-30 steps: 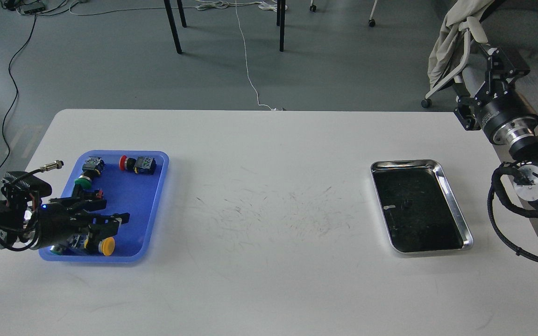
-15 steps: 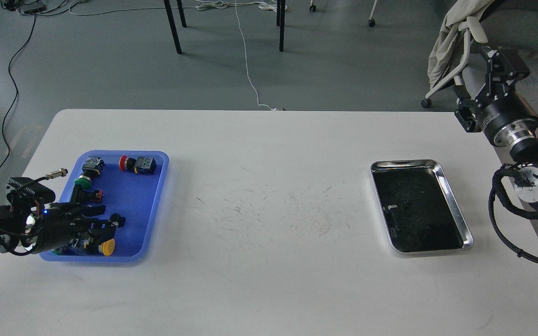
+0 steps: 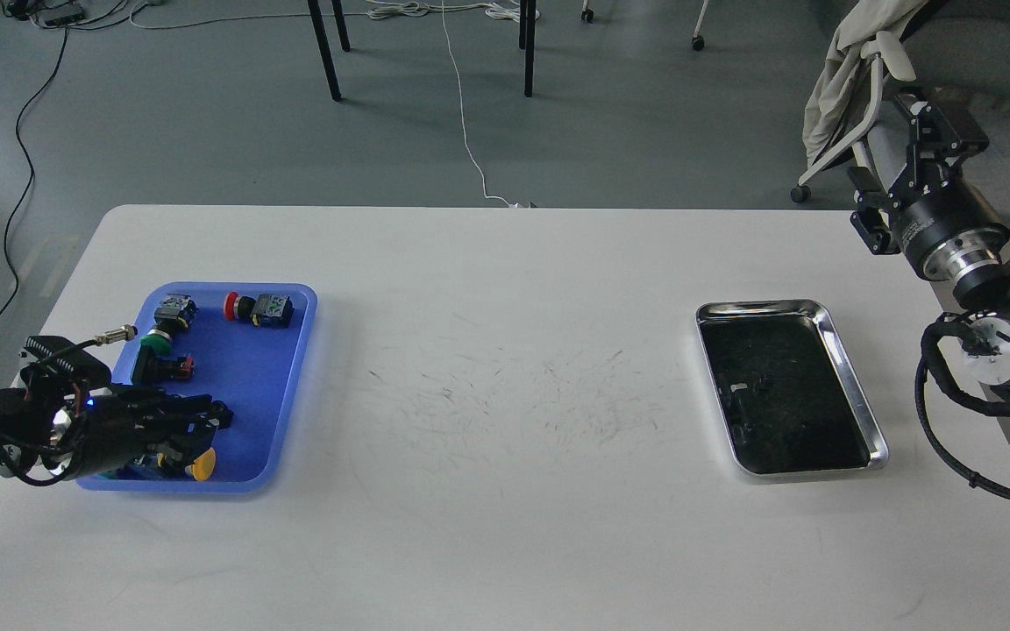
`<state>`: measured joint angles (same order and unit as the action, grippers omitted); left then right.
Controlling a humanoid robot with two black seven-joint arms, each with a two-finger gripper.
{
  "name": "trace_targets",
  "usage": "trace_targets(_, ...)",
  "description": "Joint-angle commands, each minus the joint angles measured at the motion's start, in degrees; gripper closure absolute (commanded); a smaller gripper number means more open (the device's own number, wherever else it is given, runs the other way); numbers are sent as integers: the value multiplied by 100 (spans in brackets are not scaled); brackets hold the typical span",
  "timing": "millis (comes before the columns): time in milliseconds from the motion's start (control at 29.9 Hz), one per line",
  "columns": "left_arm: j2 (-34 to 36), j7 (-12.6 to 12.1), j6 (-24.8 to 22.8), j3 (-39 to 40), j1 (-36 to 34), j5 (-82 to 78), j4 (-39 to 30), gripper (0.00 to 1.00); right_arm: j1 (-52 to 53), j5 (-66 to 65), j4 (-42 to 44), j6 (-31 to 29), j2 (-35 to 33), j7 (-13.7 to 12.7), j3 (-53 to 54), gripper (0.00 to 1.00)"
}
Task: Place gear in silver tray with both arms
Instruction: 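Grasp a small black gear in the blue tray with the left gripper, then lift the black gear and swing the left gripper toward the silver tray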
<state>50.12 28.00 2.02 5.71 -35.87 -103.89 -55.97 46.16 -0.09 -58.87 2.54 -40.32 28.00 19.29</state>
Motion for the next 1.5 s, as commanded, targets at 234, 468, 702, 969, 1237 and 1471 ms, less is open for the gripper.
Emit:
trace_targets(234, 59, 0, 0, 0, -8, -61, -54, 79, -45, -8, 7, 0, -2, 0, -13, 7)
trace_targets(468, 235, 0, -27, 9, -8, -26, -273, 89, -116, -78, 24, -8, 7, 0, -4, 7)
trace_targets(702, 709, 0, -422, 386, -175, 238, -1037, 89, -133, -132, 33, -8, 15, 0, -4, 7)
trace_targets(969, 868, 0, -923, 598, -1097, -226, -2126, 89, -142, -132, 24, 0, 24, 0, 75, 7)
trace_targets(1237, 482, 0, -1503, 572, -1818, -992, -2787, 89, -142, -132, 15, 35, 15, 0, 84, 7)
trace_targets(1471, -458, 0, -1942, 545, -2187, -1142, -2770, 89, -142, -132, 24, 53, 15, 0, 84, 7)
